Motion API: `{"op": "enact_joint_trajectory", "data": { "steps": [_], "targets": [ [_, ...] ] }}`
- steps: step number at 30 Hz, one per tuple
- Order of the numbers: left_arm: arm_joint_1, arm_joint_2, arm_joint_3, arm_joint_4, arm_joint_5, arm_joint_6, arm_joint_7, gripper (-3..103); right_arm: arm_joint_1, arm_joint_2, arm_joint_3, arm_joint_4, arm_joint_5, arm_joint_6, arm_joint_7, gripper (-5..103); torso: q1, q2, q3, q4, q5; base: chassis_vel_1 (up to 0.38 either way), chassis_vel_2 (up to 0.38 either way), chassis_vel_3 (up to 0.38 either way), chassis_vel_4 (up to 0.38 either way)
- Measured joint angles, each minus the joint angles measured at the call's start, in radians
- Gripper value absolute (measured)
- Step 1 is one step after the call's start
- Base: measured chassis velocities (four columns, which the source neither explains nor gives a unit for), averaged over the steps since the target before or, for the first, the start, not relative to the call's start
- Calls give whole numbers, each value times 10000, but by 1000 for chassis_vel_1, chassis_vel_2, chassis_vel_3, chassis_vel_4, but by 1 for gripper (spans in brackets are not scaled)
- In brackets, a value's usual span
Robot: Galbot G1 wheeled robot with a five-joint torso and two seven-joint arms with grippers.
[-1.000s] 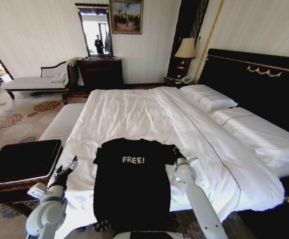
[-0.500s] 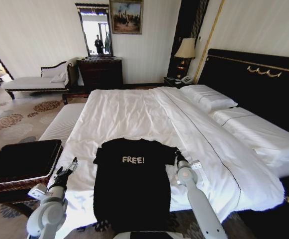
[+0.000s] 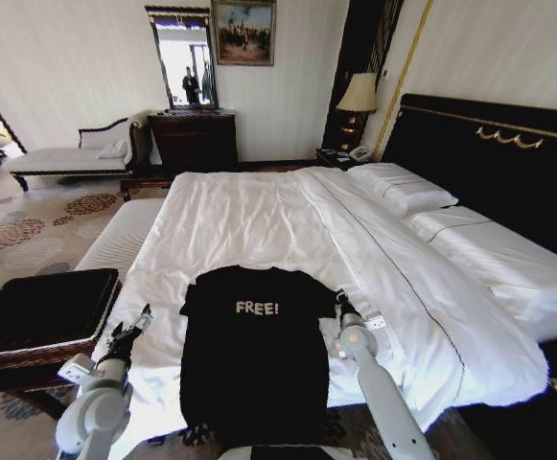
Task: Fold the clothes on the bed and place them into the basket.
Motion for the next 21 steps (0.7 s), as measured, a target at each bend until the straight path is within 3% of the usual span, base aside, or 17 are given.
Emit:
{"op": "enact_joint_trajectory", "data": {
  "steps": [4, 5, 6, 9, 10, 13, 15, 19, 21],
  "targets": [
    [10, -11, -1, 136, -3, -51, 20, 100, -1023, -2, -292, 882, -552, 176, 135, 51, 0, 0, 0, -2, 0, 0, 0, 0, 0],
    [10, -11, -1, 136, -3, -51, 20, 100, -1023, -2, -292, 882, -552, 176, 135, 51, 0, 0, 0, -2, 0, 0, 0, 0, 0],
    [1, -21, -7, 172, -4, -64, 22, 100, -1342, 19, -435, 1202, -359, 164, 291, 51, -1, 1, -1, -1, -2, 0, 0, 0, 0],
    [-13, -43, -15, 235, -4, -77, 26, 100, -1872, 134, -754, 1718, 241, -16, 639, 68, -3, 2, -1, 0, 0, 0, 0, 0, 0],
    [-13, -43, -15, 235, -4, -77, 26, 100, -1872, 134, -754, 1718, 241, -16, 639, 68, -3, 2, -1, 0, 0, 0, 0, 0, 0],
    [-59, -70, -13, 274, 4, -80, 26, 100, -2007, 311, -1085, 1848, 664, -152, 838, 85, -3, 2, -1, 1, 0, 0, 0, 0, 0],
    [-75, -82, -11, 281, 5, -80, 26, 100, -1959, 344, -1126, 1787, 703, -154, 848, 85, -2, 1, -1, 1, -1, 0, 0, 0, 0],
    [-88, -108, -21, 335, 15, -89, 26, 100, -1672, 398, -1157, 1460, 755, -114, 852, 100, -2, 2, -1, 1, -1, 0, 0, 0, 0],
    [-87, -108, -36, 357, 17, -97, 26, 100, -1609, 397, -1131, 1395, 740, -81, 851, 96, -2, 2, -1, 1, 0, 0, 0, 0, 0]
  ]
}}
